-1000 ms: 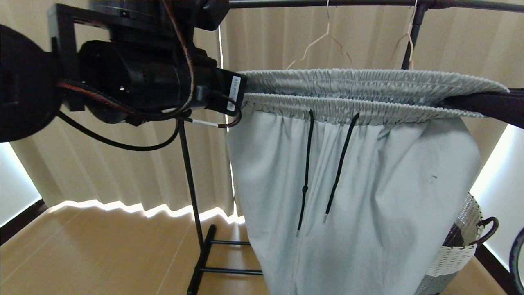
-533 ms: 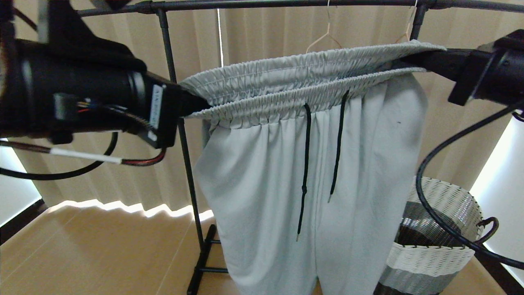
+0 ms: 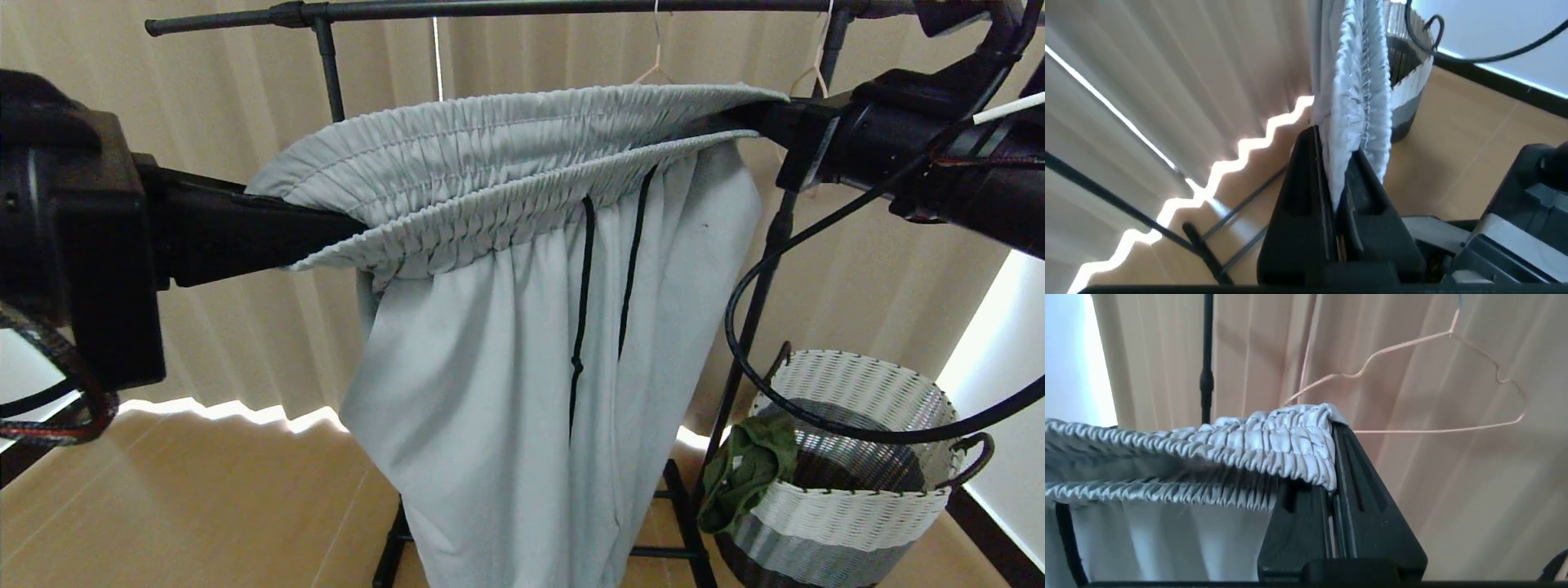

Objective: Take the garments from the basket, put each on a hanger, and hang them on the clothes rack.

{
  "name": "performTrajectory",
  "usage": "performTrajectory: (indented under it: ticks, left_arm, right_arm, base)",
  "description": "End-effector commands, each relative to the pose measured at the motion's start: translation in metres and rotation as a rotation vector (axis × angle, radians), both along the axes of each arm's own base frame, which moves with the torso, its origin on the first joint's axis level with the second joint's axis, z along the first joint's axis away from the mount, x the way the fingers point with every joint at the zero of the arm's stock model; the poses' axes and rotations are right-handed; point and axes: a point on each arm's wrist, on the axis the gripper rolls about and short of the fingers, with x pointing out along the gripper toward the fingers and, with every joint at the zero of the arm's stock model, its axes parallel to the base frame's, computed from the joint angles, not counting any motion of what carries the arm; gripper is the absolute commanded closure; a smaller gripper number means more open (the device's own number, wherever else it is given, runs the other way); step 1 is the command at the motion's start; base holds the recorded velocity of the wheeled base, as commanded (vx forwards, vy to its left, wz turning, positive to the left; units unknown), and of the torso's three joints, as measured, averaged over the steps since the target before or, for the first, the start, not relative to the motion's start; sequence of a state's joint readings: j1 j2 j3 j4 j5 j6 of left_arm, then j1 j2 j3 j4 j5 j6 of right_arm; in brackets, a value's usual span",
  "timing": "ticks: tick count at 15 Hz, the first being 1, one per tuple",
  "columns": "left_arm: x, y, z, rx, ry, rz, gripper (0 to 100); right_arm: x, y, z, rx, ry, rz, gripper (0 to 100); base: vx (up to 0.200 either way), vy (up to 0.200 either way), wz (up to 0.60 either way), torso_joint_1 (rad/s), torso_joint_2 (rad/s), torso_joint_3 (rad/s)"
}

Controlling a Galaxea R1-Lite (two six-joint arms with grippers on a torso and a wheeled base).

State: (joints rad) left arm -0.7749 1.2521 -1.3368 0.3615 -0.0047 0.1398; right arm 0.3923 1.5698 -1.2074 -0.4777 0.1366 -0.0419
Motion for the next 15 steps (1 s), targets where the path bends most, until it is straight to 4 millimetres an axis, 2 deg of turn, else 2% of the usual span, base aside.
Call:
performTrajectory:
  ticks: [1,3,4,5,7,8,9,11,15]
  left_arm:
    - [0.002,-0.002,0.003,-0.005,-0.029,-0.003,100]
    - [0.007,-0.003,0.007,0.008,-0.078,0.019,100]
    - [0.017,-0.006,0.01,0.032,-0.108,0.074,100]
    - [0.039,-0.014,0.012,0.095,-0.17,0.22,100]
    - [0.06,-0.028,0.007,0.097,-0.205,0.325,100]
    - [0.067,-0.034,0.001,0.08,-0.215,0.343,100]
    - [0.067,-0.036,-0.002,0.077,-0.215,0.339,100]
    - [0.067,-0.037,-0.007,0.083,-0.201,0.338,100]
    - [0.061,-0.038,-0.006,0.072,-0.203,0.316,100]
  right_arm:
    - [-0.013,-0.006,0.009,0.011,-0.015,-0.01,100]
    - [-0.031,-0.02,0.02,0.01,-0.012,-0.031,100]
    - [-0.042,-0.026,0.027,0.009,-0.005,-0.039,100]
    - [-0.061,-0.034,0.035,0.012,0.007,-0.046,100]
    - [-0.078,-0.041,0.029,0.019,0.059,-0.042,100]
    - [-0.083,-0.043,0.017,0.015,0.101,-0.04,100]
    - [-0.084,-0.043,0.006,0.004,0.133,-0.041,100]
    - [-0.087,-0.044,0.0,-0.001,0.149,-0.04,100]
    - [-0.084,-0.042,0.011,0.012,0.117,-0.033,100]
  base:
    - [0.0,0.0,0.0,0.0,0.0,0.0]
    - [0.0,0.0,0.0,0.0,0.0,0.0]
    - [0.0,0.0,0.0,0.0,0.0,0.0]
    - [0.0,0.0,0.0,0.0,0.0,0.0]
    - [0.0,0.0,0.0,0.0,0.0,0.0]
    - [0.0,0.0,0.0,0.0,0.0,0.0]
    - [0.0,0.0,0.0,0.0,0.0,0.0]
    - [0.0,0.0,0.0,0.0,0.0,0.0]
    - [0.0,0.0,0.0,0.0,0.0,0.0]
